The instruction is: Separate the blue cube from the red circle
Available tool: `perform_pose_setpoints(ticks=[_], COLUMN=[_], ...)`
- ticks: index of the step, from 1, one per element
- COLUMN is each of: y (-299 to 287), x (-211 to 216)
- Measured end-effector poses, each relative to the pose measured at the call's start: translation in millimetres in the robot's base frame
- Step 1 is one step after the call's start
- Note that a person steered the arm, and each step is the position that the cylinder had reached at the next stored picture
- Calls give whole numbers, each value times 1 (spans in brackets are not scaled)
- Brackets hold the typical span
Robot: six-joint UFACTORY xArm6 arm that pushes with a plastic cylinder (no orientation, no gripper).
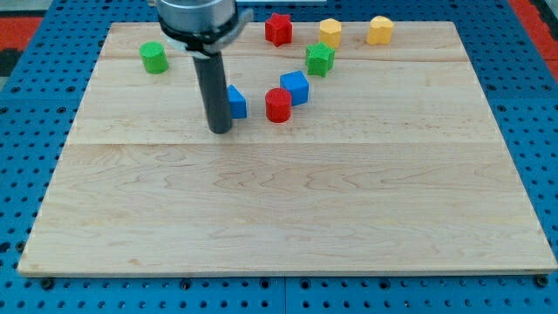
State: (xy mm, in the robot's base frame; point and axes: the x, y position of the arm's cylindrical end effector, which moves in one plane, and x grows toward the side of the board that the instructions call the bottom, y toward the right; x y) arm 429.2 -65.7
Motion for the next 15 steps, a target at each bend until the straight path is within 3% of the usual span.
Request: perform_pose_setpoints(ticks=[1, 2, 5, 10, 12, 13, 14, 15], y=[73, 113, 52, 77, 77, 45, -91, -185], x=[5, -22, -22, -72, -62, 0, -8, -57])
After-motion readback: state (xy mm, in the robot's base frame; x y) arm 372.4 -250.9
